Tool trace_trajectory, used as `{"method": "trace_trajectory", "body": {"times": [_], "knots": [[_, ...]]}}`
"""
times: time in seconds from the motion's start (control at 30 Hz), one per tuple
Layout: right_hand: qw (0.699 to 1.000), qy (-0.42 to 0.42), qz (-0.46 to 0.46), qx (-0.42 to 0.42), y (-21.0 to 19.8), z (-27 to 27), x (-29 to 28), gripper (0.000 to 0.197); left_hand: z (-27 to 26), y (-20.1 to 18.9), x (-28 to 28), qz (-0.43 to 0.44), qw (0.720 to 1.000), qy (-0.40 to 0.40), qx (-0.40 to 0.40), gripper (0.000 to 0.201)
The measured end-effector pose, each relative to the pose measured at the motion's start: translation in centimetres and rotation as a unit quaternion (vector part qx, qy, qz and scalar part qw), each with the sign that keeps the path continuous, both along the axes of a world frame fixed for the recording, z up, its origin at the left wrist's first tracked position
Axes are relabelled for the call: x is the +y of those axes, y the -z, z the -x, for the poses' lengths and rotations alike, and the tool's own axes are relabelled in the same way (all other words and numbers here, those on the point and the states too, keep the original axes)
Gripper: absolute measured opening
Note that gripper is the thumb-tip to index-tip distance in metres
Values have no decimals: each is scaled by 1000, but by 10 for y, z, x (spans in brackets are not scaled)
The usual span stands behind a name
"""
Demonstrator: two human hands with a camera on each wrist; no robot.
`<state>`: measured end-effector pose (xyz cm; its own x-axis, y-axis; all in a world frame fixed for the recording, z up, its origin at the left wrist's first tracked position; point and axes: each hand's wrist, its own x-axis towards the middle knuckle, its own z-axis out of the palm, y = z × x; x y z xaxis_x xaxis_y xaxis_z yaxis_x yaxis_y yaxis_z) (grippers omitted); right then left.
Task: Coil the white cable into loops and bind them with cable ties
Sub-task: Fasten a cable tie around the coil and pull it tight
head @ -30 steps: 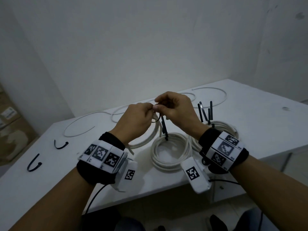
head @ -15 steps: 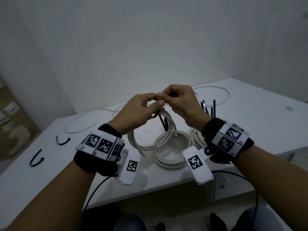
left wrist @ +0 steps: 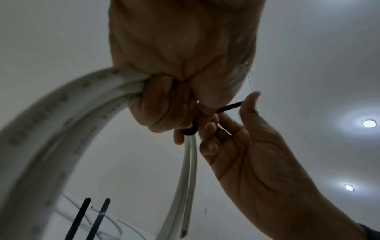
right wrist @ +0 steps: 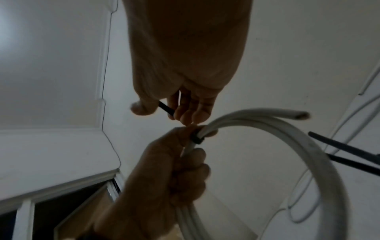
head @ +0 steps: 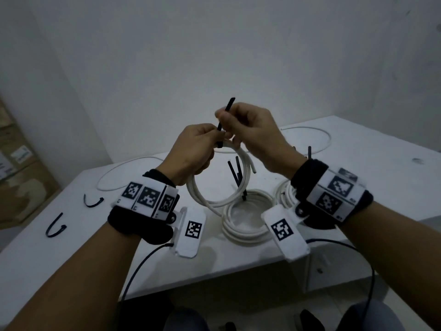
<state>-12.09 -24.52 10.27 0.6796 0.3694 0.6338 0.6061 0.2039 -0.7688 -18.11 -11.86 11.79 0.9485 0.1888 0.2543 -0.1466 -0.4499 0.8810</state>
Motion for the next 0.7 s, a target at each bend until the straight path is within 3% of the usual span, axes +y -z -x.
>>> {"method": "trace_trajectory", "body": {"times": [0.1,0.27,0.33,0.53,0.7], "knots": [[997,62,21,-32,11,-1,7,5,2,3,-2,-19,1000,-4,-4,18],[980,155,102,-69,-1,-5,5,22,7,9,-10,9,1000,17,11,12],[980,160,109,-48,-6,-8,6,28,10,9,-14,33,999,29,24,7],[979,156,134,-9,-9,-12,9,30,14,12,-17,72,996,23,56,26],[986,132,88,41,0,-16,16,27,12,10,-19,80,994,11,76,26]]}}
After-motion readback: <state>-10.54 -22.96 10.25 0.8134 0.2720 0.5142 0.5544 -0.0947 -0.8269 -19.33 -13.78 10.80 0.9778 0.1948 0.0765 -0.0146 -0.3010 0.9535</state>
